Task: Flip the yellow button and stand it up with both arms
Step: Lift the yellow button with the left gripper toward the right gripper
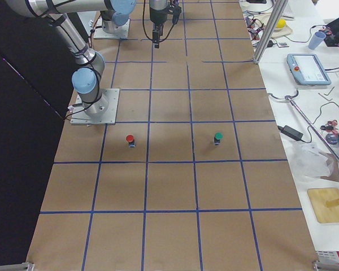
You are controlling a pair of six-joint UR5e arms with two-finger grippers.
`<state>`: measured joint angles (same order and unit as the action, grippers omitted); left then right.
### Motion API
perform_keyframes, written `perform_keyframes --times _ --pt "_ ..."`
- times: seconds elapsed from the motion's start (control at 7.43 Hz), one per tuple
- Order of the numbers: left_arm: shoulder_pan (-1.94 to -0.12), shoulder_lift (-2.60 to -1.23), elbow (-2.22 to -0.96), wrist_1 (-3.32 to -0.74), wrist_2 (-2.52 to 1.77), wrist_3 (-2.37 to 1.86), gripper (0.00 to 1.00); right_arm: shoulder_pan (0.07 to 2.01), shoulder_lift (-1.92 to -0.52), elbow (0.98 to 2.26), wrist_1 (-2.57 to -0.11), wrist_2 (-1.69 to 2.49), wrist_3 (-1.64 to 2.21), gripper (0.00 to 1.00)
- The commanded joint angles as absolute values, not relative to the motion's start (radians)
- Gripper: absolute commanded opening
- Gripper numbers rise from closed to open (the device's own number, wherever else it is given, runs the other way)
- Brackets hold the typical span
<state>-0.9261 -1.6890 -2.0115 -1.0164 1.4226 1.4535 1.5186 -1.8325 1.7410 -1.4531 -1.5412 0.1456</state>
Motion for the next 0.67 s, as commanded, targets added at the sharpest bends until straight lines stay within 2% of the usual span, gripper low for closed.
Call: perform_keyframes --times 0.0,0.27,0.54 --pt "-1.021 -1.562 -2.0 -1.176 1.292 1.317 0.14 1.519 -1.832 1.74 -1.45 -1.531 0.262 1.0" --pt "-1.217 -1.501 -1.924 -1.309 1.226 1.019 0.14 1.519 -1.825 1.727 -1.453 -1.437 0.465 1.0" --pt "-1.336 -1.482 -1.756 -1.556 1.08 0.82 0.14 1.519 -1.789 1.718 -1.479 -1.227 0.824 1.0"
